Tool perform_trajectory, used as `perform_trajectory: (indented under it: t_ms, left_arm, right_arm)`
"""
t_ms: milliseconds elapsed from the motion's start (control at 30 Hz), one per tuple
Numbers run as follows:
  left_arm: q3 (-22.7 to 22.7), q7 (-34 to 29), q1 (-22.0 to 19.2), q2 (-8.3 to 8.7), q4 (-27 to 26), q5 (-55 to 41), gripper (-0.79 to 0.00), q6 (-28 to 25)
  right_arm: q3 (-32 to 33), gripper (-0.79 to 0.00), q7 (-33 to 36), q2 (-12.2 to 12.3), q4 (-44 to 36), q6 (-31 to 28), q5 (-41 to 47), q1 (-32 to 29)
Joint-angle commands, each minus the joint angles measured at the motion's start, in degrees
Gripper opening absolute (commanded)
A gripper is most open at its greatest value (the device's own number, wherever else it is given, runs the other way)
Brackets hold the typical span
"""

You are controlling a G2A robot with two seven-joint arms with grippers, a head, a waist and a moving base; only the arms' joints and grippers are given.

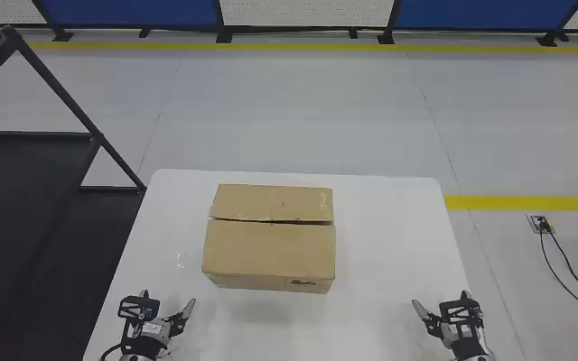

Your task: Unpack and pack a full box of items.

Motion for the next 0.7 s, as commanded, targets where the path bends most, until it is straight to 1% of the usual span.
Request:
perform_trajectory:
  t_ms: [0,100,167,200,267,300,400,467,533,667]
  left_arm:
    - [0.0,0.0,0.0,0.0,0.0,0.0,0.0,0.0]
    - [0.0,0.0,0.0,0.0,0.0,0.0,-0.001,0.0]
    - [0.17,1.49,-0.02,-0.11,-0.82,-2.88,0.0,-1.65]
    - [-0.83,4.17,0.19,-0.17,-0.54,-5.85,0.0,-2.79]
    - [-1.26,7.04,-0.23,-0.38,0.87,-4.64,0.0,0.67]
    - [-0.98,7.64,-0.54,-0.47,0.81,-4.96,0.0,0.85]
    - [-2.07,9.37,-1.46,-0.59,0.35,-6.59,0.0,0.9]
    - [-3.18,10.41,-1.75,-0.6,-0.57,-8.56,0.0,-0.57]
    - [-4.88,10.58,-1.68,-0.52,-1.49,-11.53,0.0,-3.48]
    - [-8.6,10.03,-1.41,-0.19,-2.85,-13.21,0.0,-7.55]
  right_arm:
    - [0.0,0.0,0.0,0.0,0.0,0.0,0.0,0.0]
    - [0.0,-0.001,0.0,0.0,0.0,0.0,0.0,0.0]
    - [-0.41,0.0,-0.33,0.0,-0.5,-0.98,-0.07,0.09]
    - [-0.86,0.0,0.12,0.03,-0.78,-2.64,-0.26,0.12]
    - [-1.44,0.0,1.39,0.1,-2.75,-5.8,0.28,0.66]
    - [-1.69,0.0,1.86,0.13,-3.92,-7.06,0.34,0.91]
    - [-2.78,0.0,3.47,0.06,-7.28,-8.85,1.07,2.13]
    - [-3.65,0.0,5.5,-0.04,-9.38,-11.14,4.8,3.42]
    - [-4.55,0.0,8.36,-0.07,-11.45,-14.68,9.35,4.92]
    - [-6.31,0.0,15.35,-0.14,-14.4,-19.48,19.76,8.49]
